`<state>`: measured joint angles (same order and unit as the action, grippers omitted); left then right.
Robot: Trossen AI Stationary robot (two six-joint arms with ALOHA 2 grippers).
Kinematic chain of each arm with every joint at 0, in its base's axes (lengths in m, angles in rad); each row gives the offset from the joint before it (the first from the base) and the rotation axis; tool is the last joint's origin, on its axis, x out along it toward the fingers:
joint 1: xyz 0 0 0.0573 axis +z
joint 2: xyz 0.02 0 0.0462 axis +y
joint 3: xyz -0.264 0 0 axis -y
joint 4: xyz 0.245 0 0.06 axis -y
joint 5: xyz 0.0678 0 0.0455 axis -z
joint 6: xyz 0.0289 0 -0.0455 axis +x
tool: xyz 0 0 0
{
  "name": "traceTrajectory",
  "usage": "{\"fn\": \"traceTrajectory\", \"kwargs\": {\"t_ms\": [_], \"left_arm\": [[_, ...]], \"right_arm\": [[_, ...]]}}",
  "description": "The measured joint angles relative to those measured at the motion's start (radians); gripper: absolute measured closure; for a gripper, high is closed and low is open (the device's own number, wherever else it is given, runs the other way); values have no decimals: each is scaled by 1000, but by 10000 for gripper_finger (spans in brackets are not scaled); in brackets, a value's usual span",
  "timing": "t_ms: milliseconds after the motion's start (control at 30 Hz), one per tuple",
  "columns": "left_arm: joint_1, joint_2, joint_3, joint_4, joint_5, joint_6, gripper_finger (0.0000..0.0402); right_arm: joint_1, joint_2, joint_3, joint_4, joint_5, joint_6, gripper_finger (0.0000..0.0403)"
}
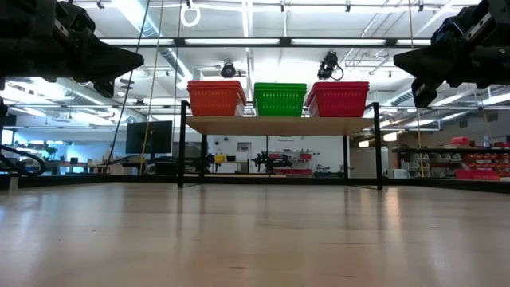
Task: Stack baskets on shelf by color
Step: Return to Home Position
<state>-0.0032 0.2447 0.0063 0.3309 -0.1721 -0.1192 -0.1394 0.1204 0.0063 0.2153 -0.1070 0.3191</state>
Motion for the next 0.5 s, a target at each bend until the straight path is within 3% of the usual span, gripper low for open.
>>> {"fn": "traceTrajectory", "kwargs": {"t_ms": [500], "left_arm": [[0,0,0,0,0,0,373]], "right_arm": [[0,0,0,0,0,0,390]]}}
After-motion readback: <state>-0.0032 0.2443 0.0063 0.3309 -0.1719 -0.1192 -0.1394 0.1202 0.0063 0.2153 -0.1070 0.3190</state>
